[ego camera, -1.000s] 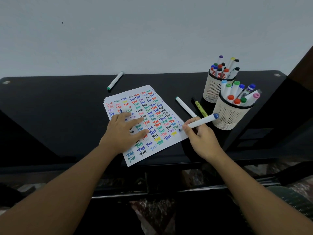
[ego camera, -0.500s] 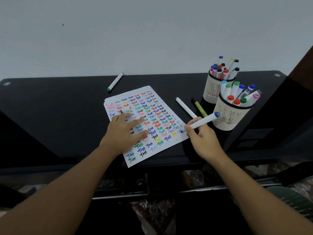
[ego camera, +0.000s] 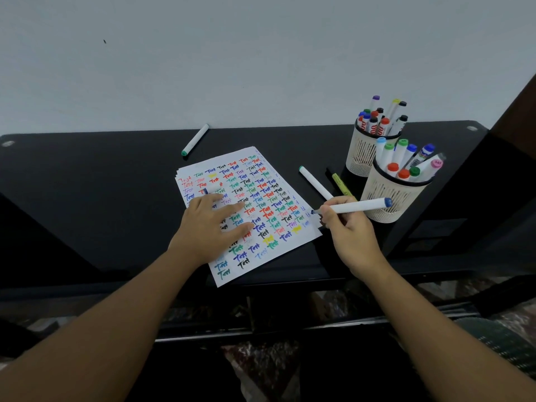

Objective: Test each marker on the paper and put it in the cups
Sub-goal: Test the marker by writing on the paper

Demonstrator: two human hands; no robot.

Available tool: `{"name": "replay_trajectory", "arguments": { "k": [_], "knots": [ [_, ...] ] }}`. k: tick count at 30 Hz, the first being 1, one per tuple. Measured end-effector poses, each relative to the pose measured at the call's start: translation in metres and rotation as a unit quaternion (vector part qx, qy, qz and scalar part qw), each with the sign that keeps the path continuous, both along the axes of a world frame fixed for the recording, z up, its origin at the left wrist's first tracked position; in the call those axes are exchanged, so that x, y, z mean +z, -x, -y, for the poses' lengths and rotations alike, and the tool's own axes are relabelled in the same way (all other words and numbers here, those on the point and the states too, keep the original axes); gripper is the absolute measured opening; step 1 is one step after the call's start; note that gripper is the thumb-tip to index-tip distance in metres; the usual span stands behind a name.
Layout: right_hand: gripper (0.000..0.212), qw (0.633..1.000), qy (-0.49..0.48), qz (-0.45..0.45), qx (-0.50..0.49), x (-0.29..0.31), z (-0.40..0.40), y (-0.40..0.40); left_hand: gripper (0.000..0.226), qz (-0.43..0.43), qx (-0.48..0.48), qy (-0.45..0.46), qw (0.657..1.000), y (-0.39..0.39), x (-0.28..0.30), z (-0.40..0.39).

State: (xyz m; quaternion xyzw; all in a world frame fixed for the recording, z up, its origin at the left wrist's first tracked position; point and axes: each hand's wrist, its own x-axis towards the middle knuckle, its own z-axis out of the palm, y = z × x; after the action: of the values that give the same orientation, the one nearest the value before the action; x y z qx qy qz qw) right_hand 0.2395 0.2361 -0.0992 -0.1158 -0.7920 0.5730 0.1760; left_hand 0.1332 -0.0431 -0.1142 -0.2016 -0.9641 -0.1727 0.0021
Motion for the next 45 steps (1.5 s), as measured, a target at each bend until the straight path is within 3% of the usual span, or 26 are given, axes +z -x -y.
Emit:
{"name": "replay_trajectory", "arguments": {
  "k": [15, 26, 33, 36, 40, 43, 45],
  "knots": [
    [0.006, 0.993, -0.083, 0.051, 0.073, -0.001, 0.0, 0.0, 0.09, -0.013, 0.0, -0.006, 1.0, 0.001, -0.002, 0.001],
    [0.008, 0.989, -0.117, 0.059, 0.066, -0.001, 0.0, 0.002, 0.099, -0.014, -0.002, 0.0, 1.0, 0.002, -0.003, 0.001],
    [0.002, 0.999, 0.004, -0.004, 0.044, 0.003, 0.0, -0.002, 0.097, 0.0, -0.002, -0.007, 1.0, -0.001, 0.001, 0.001],
    [0.01, 0.998, 0.022, -0.026, 0.059, 0.003, 0.002, -0.001, 0.077, 0.013, 0.0, -0.041, 0.999, -0.003, 0.003, 0.001],
    [0.017, 0.997, -0.017, -0.02, 0.074, 0.002, 0.001, -0.002, 0.045, 0.011, 0.026, -0.178, 0.984, -0.005, 0.009, 0.003],
    [0.054, 0.991, -0.053, 0.012, 0.119, 0.001, -0.002, 0.002, 0.033, 0.002, 0.101, -0.25, 0.963, 0.001, 0.018, 0.005],
    [0.075, 0.991, -0.024, 0.031, 0.129, 0.004, -0.001, 0.006, 0.027, -0.018, 0.139, -0.276, 0.951, 0.009, 0.024, 0.007]
  ]
}}
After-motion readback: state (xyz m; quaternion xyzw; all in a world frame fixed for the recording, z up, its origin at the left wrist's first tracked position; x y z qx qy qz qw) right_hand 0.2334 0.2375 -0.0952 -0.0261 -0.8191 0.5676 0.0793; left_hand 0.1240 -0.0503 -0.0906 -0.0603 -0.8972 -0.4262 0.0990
